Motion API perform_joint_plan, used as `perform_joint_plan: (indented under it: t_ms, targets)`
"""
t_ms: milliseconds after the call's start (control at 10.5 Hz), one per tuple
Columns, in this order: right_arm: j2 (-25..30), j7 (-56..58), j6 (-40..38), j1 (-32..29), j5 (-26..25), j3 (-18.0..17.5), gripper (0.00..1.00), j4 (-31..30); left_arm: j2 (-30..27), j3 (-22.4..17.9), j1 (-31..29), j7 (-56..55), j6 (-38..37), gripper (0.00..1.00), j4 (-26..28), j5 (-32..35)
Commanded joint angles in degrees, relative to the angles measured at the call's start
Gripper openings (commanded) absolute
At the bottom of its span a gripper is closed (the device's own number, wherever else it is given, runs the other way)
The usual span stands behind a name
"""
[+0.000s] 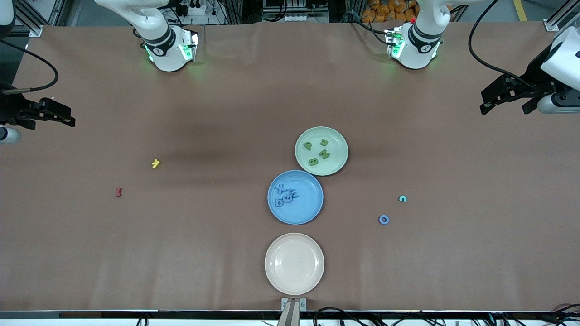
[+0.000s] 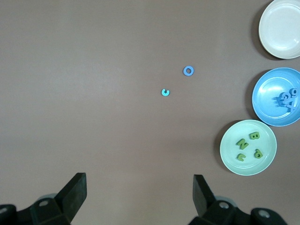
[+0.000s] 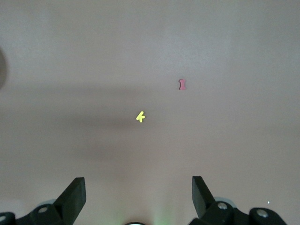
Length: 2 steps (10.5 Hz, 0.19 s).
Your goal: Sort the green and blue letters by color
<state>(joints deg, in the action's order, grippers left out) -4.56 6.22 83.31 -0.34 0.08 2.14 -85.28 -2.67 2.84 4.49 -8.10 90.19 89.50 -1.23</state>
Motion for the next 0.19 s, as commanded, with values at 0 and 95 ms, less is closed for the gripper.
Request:
perform_joint_plan:
  t_ms: [0,95]
  targets:
    - [1.1,-0.9,-0.6,-0.1,-0.9,-0.2,1.0,-0.2,-0.1,0.3,0.1,-0.1,-0.8,1.0,-0.5,-1.1]
    - [1.1,-0.9,-0.6,-0.1,-0.9,-0.2,1.0,-0.2,-0.1,0.9,0.1,-0.2,-0.8,1.0,-0.5,-1.0]
